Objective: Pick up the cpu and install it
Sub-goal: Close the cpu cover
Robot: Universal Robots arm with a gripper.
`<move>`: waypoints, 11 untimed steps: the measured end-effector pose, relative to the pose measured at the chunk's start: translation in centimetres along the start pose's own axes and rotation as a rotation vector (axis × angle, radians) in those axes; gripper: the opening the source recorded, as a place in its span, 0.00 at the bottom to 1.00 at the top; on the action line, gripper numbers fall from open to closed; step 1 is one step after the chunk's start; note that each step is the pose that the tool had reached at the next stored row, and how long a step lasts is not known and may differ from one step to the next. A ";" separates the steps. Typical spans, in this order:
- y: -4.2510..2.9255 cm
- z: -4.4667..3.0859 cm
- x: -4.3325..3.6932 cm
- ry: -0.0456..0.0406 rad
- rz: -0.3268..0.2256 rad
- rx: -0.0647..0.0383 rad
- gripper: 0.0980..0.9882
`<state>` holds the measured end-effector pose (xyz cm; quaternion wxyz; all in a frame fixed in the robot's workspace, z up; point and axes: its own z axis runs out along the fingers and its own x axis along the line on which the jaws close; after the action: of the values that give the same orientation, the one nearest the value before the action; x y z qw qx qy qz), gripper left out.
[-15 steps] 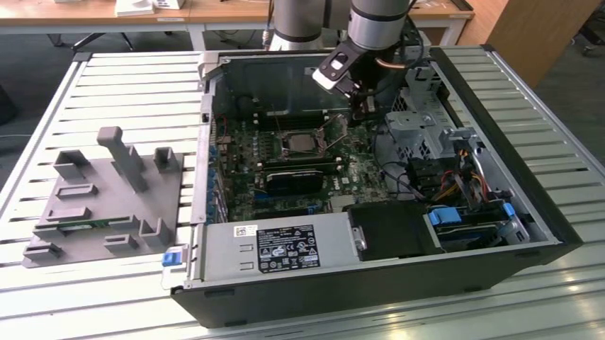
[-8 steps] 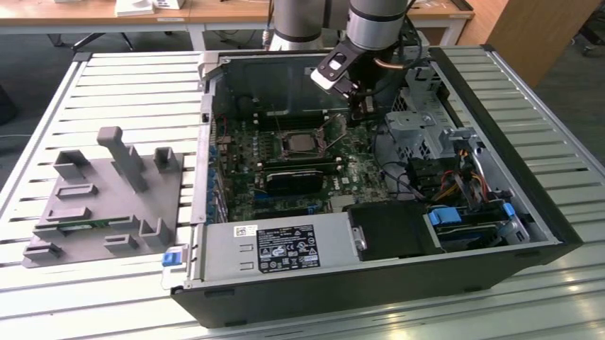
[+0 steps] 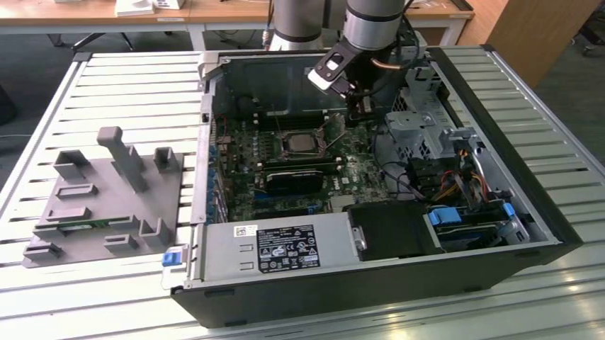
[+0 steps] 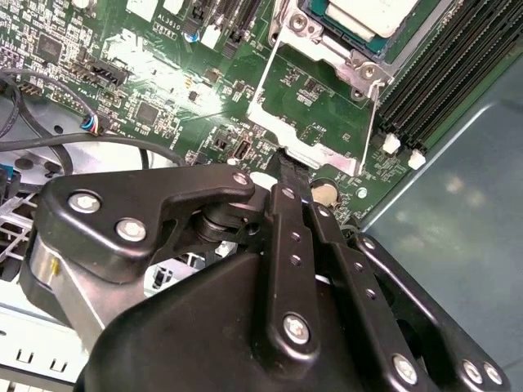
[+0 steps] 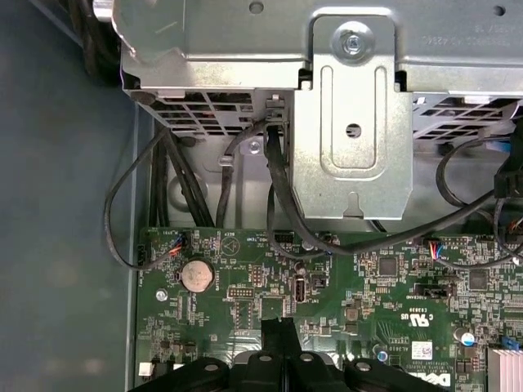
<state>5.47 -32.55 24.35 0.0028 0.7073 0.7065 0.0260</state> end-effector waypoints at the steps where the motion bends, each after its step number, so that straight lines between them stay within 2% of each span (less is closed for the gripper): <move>1: -0.03 0.00 0.00 -0.0001 0.000 0.000 0.01; 11: -0.28 0.01 0.00 -0.0001 0.000 0.000 0.01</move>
<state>5.20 -32.55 24.33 0.0028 0.7073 0.7065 0.0259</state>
